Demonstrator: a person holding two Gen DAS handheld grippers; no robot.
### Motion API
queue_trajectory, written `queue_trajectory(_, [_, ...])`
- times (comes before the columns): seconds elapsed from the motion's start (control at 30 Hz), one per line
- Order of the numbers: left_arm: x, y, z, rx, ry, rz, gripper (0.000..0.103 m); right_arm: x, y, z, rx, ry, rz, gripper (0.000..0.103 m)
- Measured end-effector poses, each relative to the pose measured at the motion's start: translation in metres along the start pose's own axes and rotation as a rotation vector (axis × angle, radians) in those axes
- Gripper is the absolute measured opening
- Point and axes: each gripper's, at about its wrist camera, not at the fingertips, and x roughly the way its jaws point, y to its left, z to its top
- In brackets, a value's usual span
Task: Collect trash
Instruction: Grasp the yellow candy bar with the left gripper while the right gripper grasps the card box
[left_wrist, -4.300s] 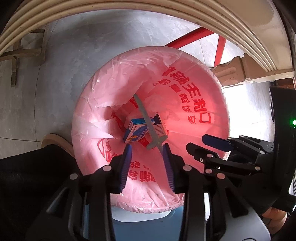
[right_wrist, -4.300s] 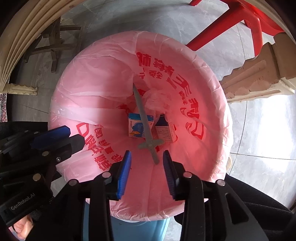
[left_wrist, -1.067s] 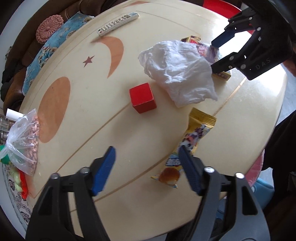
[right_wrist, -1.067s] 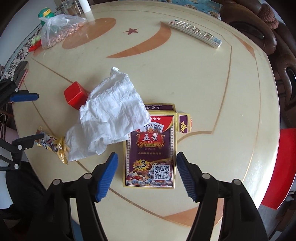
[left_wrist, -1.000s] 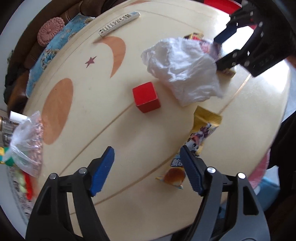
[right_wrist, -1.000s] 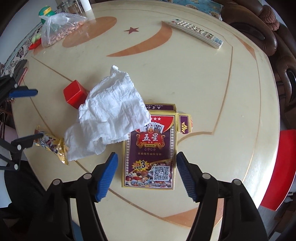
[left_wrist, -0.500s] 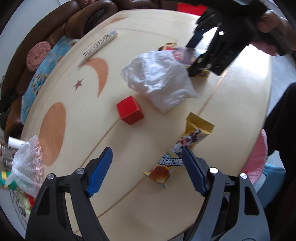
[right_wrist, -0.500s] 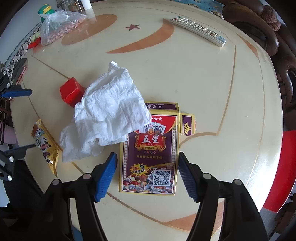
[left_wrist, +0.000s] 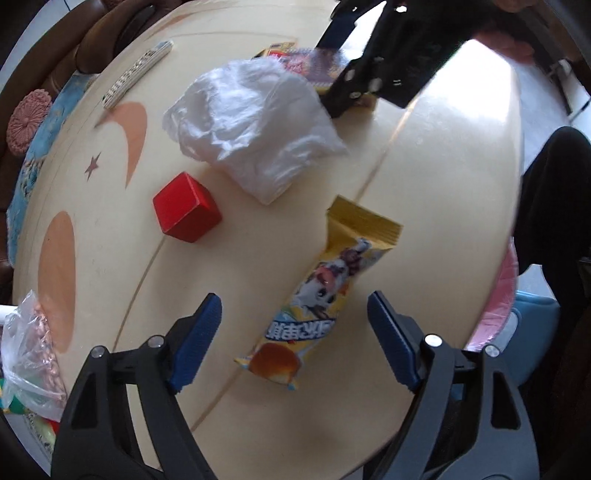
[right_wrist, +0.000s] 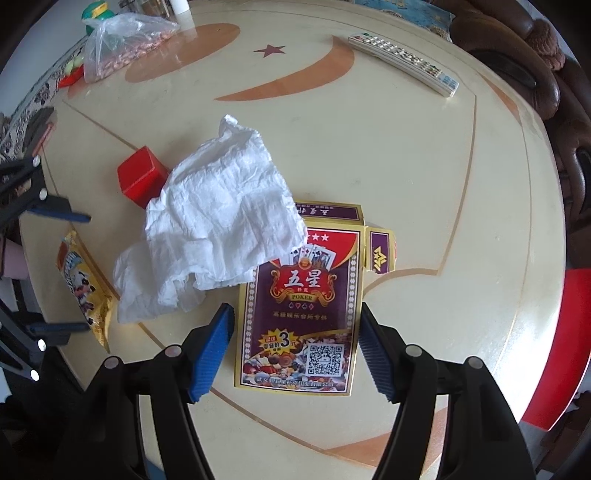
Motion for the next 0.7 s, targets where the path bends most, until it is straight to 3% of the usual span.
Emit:
queue_trajectory(0.23, [-0.011,-0.016,0.000,0.018,-0.016,-0.016,0.056,-0.001,-0.003,-0.003,0.041,-0.013,-0.005,0.065])
queue_trajectory(0.3, [-0.012,-0.022,0.000,0.018,-0.014,-0.020,0.049,-0.003,-0.004,-0.005,0.057,-0.020,-0.008,0.059])
queue_trajectory(0.37, [-0.013,-0.029,-0.003,0.020,-0.014,-0.022,0.042,-0.004,-0.005,-0.008,0.074,-0.023,-0.012,0.059])
queue_trajectory(0.7, [-0.021,-0.043,-0.021,-0.041,-0.032,0.017,0.031,-0.016,-0.016,-0.025,0.172,-0.042,-0.038,0.059])
